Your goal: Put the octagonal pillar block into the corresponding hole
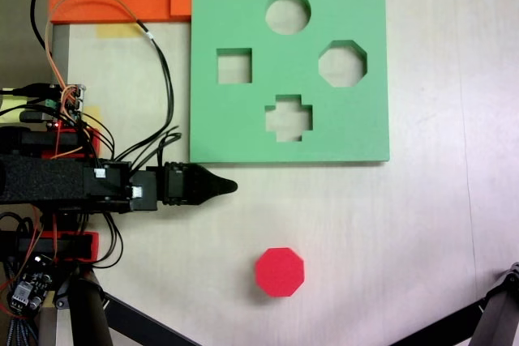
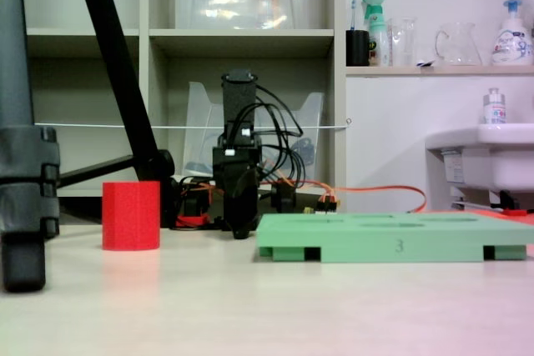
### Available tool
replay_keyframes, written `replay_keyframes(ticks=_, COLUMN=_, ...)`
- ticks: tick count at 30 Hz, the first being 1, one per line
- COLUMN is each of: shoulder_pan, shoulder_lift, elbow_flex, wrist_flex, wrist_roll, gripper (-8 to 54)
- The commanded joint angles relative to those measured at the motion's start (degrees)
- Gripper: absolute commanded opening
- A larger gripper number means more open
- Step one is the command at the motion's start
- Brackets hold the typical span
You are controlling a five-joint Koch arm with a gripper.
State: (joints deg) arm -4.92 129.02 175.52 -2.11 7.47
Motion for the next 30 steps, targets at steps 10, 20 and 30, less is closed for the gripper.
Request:
replay_keyframes(ticks=10, shoulder_pan=-3.69, shoulder_lift=4.04, elbow_flex=4.22, wrist_flex=-1.85, wrist_roll=10.55, gripper=34.9)
replay_keyframes(ticks=20, shoulder_pan=6.33, shoulder_lift=4.04, elbow_flex=-25.75, wrist_flex=18.37, wrist_roll=72.16, gripper=30.0)
replay_keyframes(ticks=30, shoulder_pan=8.79, shoulder_lift=-8.35, elbow_flex=-62.93, wrist_flex=58.10, wrist_roll=82.09, gripper=28.0)
